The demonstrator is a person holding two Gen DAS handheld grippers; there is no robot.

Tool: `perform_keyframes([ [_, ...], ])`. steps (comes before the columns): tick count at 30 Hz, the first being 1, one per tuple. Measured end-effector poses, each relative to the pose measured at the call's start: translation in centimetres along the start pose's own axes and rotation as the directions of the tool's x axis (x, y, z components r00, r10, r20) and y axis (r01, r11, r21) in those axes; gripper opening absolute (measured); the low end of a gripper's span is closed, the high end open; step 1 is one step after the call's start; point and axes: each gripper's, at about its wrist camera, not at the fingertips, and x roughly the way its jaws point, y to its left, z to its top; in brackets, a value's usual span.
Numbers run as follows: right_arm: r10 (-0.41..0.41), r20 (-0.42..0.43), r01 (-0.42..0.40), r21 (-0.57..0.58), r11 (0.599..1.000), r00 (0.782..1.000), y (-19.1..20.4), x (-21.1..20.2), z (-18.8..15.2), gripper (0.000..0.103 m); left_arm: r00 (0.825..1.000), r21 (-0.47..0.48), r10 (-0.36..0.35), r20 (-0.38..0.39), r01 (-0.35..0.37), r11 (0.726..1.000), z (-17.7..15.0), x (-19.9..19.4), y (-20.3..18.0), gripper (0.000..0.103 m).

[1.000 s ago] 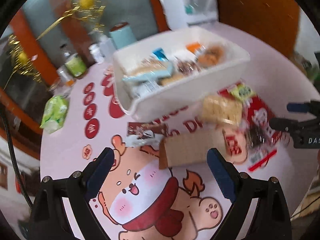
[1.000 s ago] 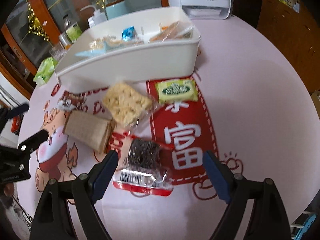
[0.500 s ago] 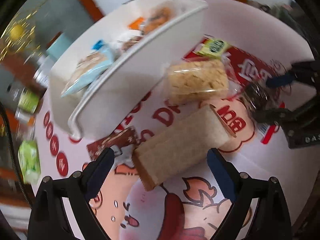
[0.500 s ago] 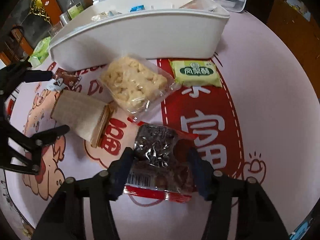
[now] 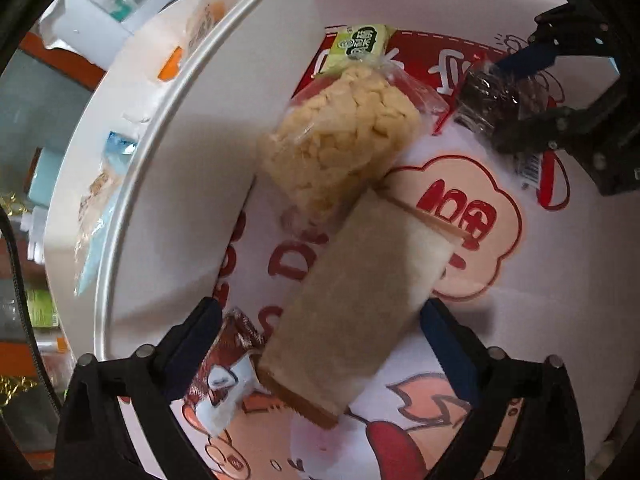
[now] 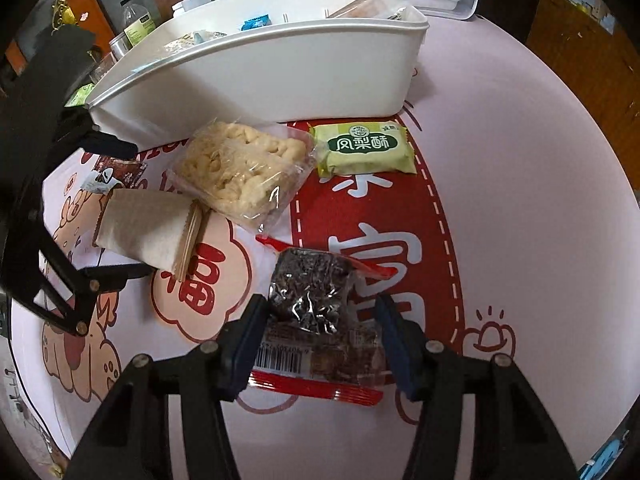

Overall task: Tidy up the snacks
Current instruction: 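Grasp the wafer bar with the left tool while the right grasps the dark chocolate-chip bag, then lift both snacks over the tray and open both tools to drop them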

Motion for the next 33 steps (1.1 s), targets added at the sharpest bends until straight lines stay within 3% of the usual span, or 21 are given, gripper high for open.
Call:
perform_keyframes([
  [6, 0.006, 0.003, -0.006, 0.000, 1.000, 1.000, 0.1, 0.1, -0.1, 0.056, 0.983, -0.126, -0.177, -0.046, 0.170, 0.977, 1.1, 1.8, 2.3, 0.101],
  [8, 0.008, 0.004, -0.008, -0.001, 1.000, 1.000, 0.1, 0.1, 0.0, 0.056, 0.966, -0.176, -0.255, -0.037, 0.245, 0.953, 1.0, 2.0, 2.7, 0.083],
  [13, 0.013, -0.007, -0.012, 0.009, 1.000, 1.000, -0.1, 0.1, 0.0, 0.056, 0.967, -0.256, -0.253, -0.014, 0.241, 0.936, 0.3, 1.4, 1.9, 0.071],
  [17, 0.026, -0.018, -0.026, 0.018, 0.999, 0.999, 0.1, -0.3, -0.8, 0.055, 0.975, -0.355, -0.222, -0.021, 0.201, 0.913, -0.6, 1.1, 0.3, 0.071],
  [21, 0.043, -0.043, -0.042, 0.025, 0.999, 0.998, 0.5, -0.7, -1.6, 0.055, 0.986, -0.472, -0.167, -0.006, 0.144, 0.870, -1.9, 0.0, -1.9, 0.071],
  [24, 0.066, -0.064, -0.064, 0.037, 0.997, 0.996, 0.9, -1.3, -2.2, 0.055, 0.989, -0.583, -0.147, -0.006, 0.116, 0.804, -3.4, -1.0, -3.6, 0.071],
  [27, 0.055, -0.050, -0.055, 0.010, 0.998, 0.997, 1.7, -2.8, -2.4, 0.055, 0.991, -0.687, -0.131, 0.019, 0.109, 0.718, -4.8, -2.4, -4.4, 0.071],
  [33, 0.054, 0.006, -0.054, -0.044, 0.998, 0.999, 2.9, -6.2, -1.5, 0.055, 0.995, -0.759, -0.047, 0.087, 0.097, 0.644, -7.0, -7.2, -5.0, 0.071],
])
